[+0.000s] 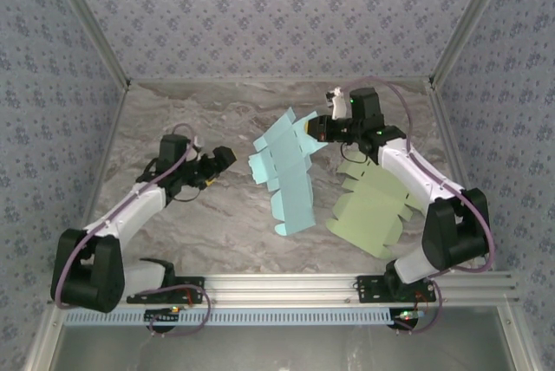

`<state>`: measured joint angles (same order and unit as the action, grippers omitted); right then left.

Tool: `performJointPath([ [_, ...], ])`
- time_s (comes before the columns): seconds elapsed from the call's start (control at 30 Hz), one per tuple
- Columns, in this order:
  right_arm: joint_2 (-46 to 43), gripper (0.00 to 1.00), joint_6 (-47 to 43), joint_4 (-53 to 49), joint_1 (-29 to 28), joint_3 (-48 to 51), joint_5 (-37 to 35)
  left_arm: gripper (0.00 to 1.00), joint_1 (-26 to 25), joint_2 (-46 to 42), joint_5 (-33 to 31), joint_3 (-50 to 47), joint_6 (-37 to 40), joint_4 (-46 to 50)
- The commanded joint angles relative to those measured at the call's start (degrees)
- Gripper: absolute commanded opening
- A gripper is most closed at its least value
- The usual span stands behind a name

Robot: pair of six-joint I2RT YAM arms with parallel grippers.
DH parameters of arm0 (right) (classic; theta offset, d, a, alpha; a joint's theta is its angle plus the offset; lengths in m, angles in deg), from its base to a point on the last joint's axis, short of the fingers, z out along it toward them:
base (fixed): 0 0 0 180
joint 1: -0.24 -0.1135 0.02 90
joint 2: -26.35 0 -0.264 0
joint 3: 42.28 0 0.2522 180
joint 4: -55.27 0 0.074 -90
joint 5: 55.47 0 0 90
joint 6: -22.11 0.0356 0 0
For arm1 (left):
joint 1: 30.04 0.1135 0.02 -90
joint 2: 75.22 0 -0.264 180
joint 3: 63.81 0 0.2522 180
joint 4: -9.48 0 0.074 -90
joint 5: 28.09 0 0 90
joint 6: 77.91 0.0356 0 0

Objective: Fold the paper box

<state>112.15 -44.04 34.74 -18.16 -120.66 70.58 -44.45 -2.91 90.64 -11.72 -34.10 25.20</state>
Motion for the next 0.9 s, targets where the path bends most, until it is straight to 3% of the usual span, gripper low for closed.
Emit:
performJointPath([
  [0.0,-0.98,0.00,0.48,4.45,1.76,1.81,6.53,0.91,-0.26,4.05,-0.37,-0.99,3.40,-9.66],
  [0.3,-4.45,0.00,11.72,6.51,6.94,2.02,15.14,0.83,-0.50,9.69,5.63,-4.02,5.61,-23.07],
  [0.6,-7.30,0.00,20.62,8.36,8.98,1.98,19.03,0.82,-1.89,13.95,12.50,-1.38,6.63,-30.23],
  [0.73,-7.90,0.00,22.08,8.81,8.89,1.87,19.71,0.76,-2.03,14.31,11.84,-0.57,5.71,-31.38],
  [0.87,-8.45,0.00,22.38,8.69,8.71,1.84,19.87,0.64,-2.02,15.25,12.19,-0.44,3.60,-33.80],
])
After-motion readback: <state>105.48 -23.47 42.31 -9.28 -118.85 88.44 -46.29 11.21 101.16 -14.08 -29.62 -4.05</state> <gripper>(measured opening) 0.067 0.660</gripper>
